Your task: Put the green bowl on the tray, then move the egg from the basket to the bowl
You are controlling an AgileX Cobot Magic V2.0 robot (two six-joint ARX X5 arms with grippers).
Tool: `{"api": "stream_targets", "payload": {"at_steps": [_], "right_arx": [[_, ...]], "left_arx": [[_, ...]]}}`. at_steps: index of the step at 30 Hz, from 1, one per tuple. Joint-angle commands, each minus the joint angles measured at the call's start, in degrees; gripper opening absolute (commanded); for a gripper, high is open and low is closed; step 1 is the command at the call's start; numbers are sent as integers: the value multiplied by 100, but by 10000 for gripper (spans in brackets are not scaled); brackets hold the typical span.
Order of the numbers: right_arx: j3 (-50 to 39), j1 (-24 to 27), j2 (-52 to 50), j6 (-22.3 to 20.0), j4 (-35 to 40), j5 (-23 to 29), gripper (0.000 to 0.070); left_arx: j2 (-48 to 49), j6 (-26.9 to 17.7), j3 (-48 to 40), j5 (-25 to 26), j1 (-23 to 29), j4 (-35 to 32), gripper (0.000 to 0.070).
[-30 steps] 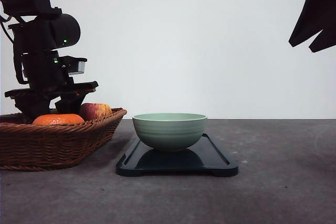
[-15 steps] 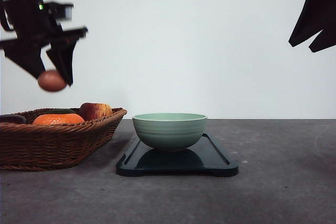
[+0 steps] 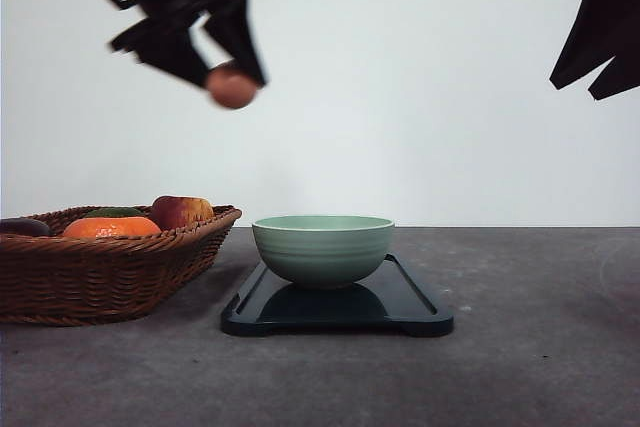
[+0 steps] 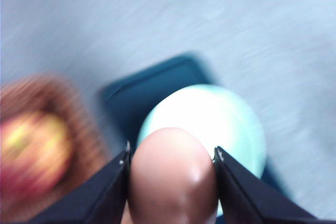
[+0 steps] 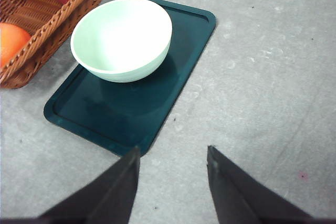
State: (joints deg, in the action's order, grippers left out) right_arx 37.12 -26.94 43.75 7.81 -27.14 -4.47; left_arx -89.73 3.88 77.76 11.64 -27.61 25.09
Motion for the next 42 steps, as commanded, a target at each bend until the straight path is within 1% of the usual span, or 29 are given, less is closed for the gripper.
{"api": "stream_targets", "payload": {"at_steps": [1,5,7,12,25,32,42], "right_arx": [[28,-31,37,59,57,4,252],[28,-31,36,60,50,4,252],[28,-31,35,61,50,4,252],[28,-31,35,59,52,4,252],[28,-31,35,63,50,2,252],[28,-31,35,111,46,2,252],[28,-31,35,127,48,4,252]], "left_arx": [[-109,-31,138,-122,-157,-265,229],[-196,-243,138,-598,-485,-598,228],[-279,-330,138,-758,-590,-693,228],[-706,-337,138,-767,-690,-807,228],[-1967,-337,138,-763,-737,-1041,228],[-2301,-337,138,-763,-784,-1186,228],[-2443,-338,138,-762,-811,-1187,229]]}}
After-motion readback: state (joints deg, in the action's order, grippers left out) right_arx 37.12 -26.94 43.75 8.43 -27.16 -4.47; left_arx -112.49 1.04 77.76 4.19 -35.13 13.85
